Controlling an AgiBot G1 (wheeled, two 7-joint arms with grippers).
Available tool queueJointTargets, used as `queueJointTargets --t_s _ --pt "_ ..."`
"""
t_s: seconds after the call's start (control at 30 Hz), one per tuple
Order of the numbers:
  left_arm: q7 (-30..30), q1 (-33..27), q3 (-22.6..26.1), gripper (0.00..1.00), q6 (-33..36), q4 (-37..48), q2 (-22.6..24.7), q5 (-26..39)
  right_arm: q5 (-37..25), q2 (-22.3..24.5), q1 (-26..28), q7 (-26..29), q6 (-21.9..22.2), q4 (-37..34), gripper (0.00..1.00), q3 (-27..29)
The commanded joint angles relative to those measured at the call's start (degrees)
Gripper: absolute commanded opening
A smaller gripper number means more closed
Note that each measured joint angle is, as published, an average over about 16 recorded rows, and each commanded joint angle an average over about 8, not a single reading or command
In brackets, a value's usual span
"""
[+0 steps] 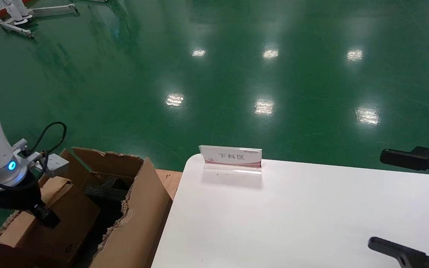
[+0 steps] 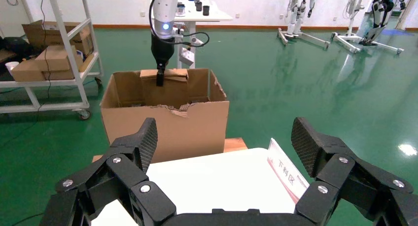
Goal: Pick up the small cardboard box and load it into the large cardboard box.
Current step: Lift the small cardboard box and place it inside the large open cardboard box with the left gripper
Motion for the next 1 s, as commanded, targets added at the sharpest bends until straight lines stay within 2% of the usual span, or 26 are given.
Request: queueJointTargets --t_s 0.03,0.1,0.13,1.0 --pt "0.2 1.1 -0.3 0.74 -0.6 0.6 0.2 -0.2 0.0 0.0 0.0 0.0 0.0 0.0 1.00 0.0" --pt "0.3 1.9 -0.4 0.97 -0.8 1.2 0.4 -0.3 0.0 0.0 0.0 0.0 0.0 0.0 1.00 0.0" --pt "0.4 2.3 -0.5 1.00 -0.9 1.5 0.5 -0.3 0.0 0.0 0.0 0.0 0.0 0.0 1.00 0.0" --pt "0.7 4.7 -0.9 1.00 -1.4 3.2 1.3 -0.6 0.0 0.0 0.0 0.0 0.0 0.0 1.00 0.0"
